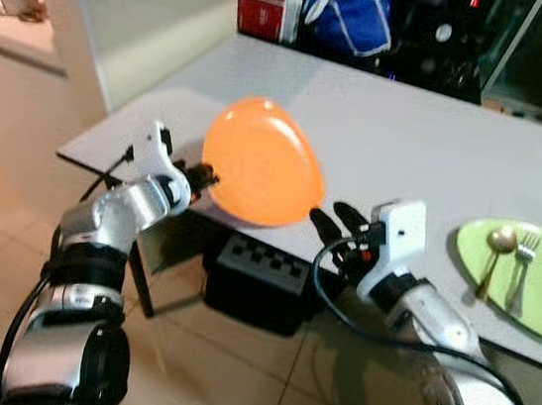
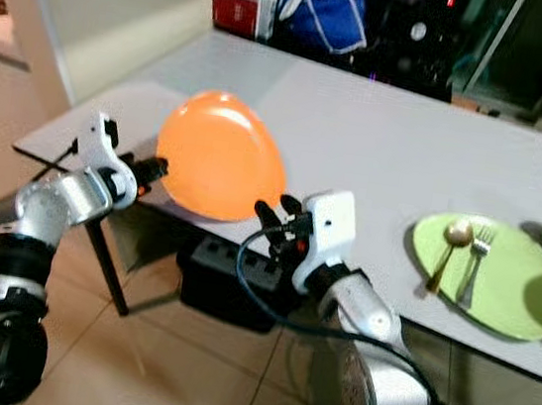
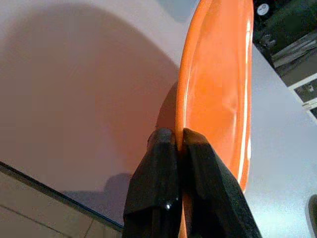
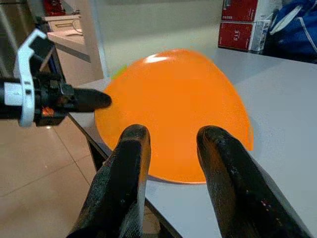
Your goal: Setting the table
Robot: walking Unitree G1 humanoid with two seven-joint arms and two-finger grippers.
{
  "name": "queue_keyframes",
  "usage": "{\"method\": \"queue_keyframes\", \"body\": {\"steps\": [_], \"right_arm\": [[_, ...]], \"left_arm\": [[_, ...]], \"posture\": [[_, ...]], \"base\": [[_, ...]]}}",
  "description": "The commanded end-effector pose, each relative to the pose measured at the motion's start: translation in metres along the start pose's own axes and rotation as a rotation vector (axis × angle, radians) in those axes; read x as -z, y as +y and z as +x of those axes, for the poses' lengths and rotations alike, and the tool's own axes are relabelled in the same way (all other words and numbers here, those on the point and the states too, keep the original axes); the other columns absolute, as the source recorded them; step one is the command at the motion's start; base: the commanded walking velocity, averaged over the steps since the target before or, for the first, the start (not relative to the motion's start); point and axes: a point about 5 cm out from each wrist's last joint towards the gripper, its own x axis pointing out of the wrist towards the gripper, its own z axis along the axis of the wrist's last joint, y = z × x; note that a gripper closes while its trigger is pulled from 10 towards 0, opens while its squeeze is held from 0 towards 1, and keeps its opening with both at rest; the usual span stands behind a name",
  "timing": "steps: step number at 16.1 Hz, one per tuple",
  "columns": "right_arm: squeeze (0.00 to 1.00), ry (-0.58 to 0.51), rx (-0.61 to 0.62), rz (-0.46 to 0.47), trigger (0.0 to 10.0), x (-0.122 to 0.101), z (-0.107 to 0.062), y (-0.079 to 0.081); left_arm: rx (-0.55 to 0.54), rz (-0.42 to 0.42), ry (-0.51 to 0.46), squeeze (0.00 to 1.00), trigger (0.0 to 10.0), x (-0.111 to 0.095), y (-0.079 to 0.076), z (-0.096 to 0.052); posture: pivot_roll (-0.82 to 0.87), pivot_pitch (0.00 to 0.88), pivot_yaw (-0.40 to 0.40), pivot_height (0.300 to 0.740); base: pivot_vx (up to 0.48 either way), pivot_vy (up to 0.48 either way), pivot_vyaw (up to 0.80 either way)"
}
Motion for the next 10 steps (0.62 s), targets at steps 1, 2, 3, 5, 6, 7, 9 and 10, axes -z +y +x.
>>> {"method": "queue_keyframes", "body": {"steps": [1,2,3,5,6,7,9,10], "right_arm": [[0.00,-0.006,0.007,-0.001,10.0,-0.003,-0.003,-0.001],[0.00,-0.006,0.011,-0.003,10.0,-0.004,-0.005,0.000],[0.00,-0.006,0.013,-0.004,10.0,-0.004,-0.005,0.000],[0.00,0.002,0.016,-0.009,10.0,-0.004,-0.012,0.001],[0.00,0.011,0.011,-0.012,10.0,-0.003,-0.015,0.003],[0.00,0.020,0.000,-0.014,10.0,-0.004,-0.018,0.005],[0.00,0.047,-0.014,-0.033,10.0,-0.002,-0.021,0.007],[0.00,0.058,-0.010,-0.042,10.0,-0.001,-0.022,0.007]], "left_arm": [[0.028,0.043,-0.029,0.00,10.0,-0.012,-0.010,0.004],[0.032,0.044,-0.025,0.00,10.0,-0.011,-0.010,0.006],[0.035,0.042,-0.020,0.00,10.0,-0.011,-0.010,0.008],[0.048,0.042,0.008,0.00,10.0,-0.007,-0.011,0.013],[0.057,0.038,0.023,0.00,10.0,-0.005,-0.012,0.015],[0.068,0.034,0.047,0.00,10.0,-0.002,-0.014,0.017],[0.077,0.061,0.096,0.00,10.0,0.005,-0.016,0.020],[0.080,0.071,0.105,0.00,10.0,0.006,-0.017,0.021]], "posture": [[0.02,0.000,0.004,0.740],[0.01,0.000,0.006,0.740],[0.01,0.000,0.006,0.740],[-0.02,0.000,0.010,0.740],[-0.02,0.011,0.009,0.740],[-0.03,0.021,0.009,0.740],[-0.04,0.039,0.009,0.740],[-0.04,0.049,0.009,0.740]], "base": [[0.000,0.000,0.00],[0.000,0.000,0.00],[0.000,0.000,0.00],[0.000,0.000,0.00],[0.000,0.000,0.00],[0.000,0.000,0.00],[0.000,0.000,0.00],[0.000,0.000,0.00]]}}
